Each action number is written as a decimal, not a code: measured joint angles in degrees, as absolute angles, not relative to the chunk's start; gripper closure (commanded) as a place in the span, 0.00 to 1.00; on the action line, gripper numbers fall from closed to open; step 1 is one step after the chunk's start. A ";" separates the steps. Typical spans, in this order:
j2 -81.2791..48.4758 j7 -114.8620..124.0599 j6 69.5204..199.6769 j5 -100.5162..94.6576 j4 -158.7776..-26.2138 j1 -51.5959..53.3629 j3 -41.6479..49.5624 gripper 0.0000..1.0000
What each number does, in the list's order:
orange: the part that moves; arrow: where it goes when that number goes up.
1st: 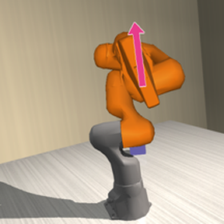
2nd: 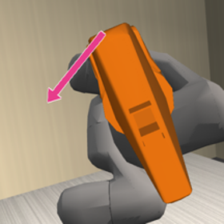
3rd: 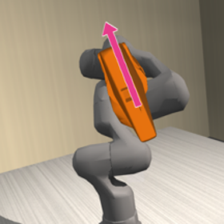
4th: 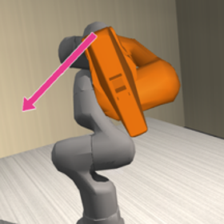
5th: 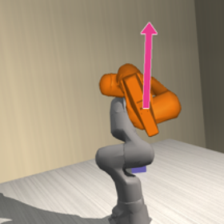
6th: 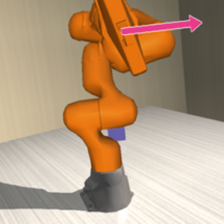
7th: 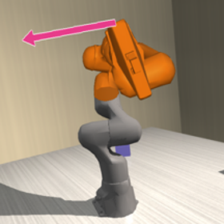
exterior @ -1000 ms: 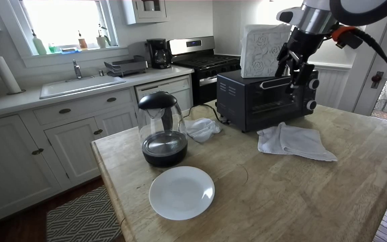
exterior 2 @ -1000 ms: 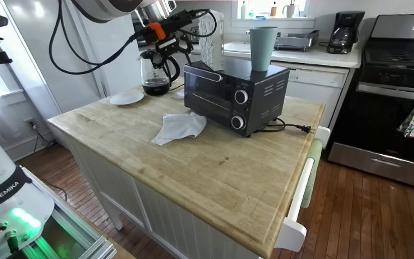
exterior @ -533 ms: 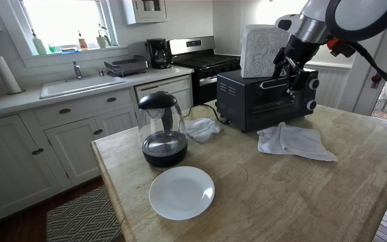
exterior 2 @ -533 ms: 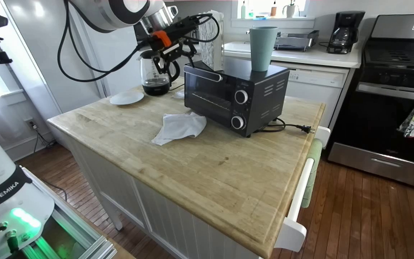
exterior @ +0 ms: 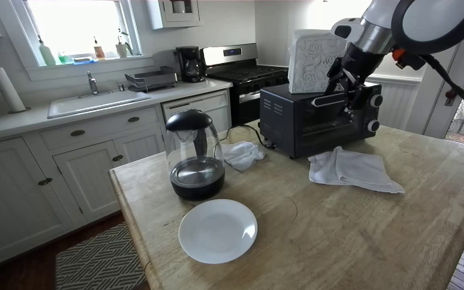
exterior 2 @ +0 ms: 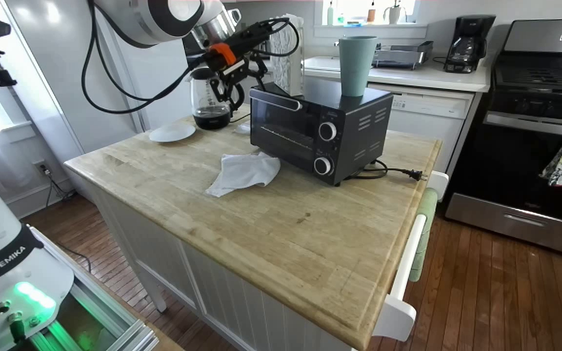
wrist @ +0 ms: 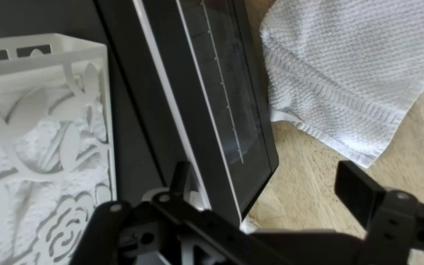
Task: Open the microwave door
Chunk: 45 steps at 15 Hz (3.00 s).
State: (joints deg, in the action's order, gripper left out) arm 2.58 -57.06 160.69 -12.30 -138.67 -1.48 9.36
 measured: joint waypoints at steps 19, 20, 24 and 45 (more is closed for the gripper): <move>7.92 -43.52 120.71 -19.27 -137.82 -2.51 5.22 0.00; 7.56 -43.52 119.70 -18.48 -137.84 -2.52 5.24 0.00; 7.11 -43.53 120.80 -15.46 -137.89 -2.50 5.26 0.00; 2.63 -57.02 161.34 -20.87 -138.96 -4.26 6.68 0.00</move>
